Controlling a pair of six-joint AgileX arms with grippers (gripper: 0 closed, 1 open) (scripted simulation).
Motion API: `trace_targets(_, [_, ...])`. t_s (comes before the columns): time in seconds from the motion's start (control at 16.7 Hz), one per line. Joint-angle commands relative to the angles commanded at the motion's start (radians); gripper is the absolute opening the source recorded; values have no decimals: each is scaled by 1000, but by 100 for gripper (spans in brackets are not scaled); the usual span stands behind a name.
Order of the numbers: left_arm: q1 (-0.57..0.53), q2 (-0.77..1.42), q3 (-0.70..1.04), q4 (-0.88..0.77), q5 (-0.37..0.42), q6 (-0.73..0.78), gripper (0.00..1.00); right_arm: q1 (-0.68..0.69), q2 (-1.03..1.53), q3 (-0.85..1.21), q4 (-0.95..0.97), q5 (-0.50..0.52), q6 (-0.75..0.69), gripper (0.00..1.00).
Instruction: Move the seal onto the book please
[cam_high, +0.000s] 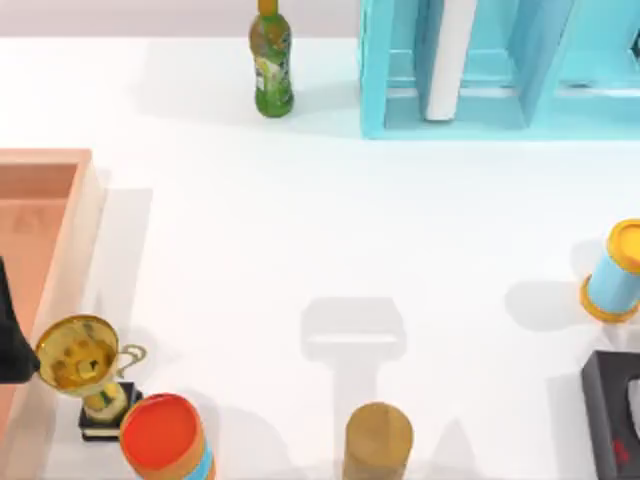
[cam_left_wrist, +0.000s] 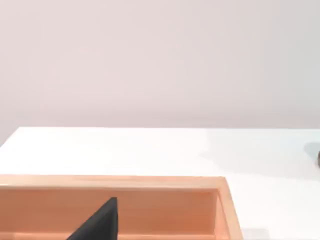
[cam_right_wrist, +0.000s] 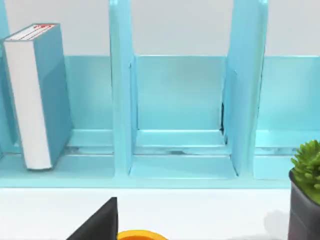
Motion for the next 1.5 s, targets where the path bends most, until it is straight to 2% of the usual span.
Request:
trace_targets(0.3, [0,0,0,0,0,0,100,21,59,17,38,24,2,100])
trace_targets(0.6, [0,0,0,0,0,0,100,105,350,113,214,123,4,100])
trace_targets(1.5, [0,0,0,0,0,0,100,440,1900,821,1106,463,-1,100])
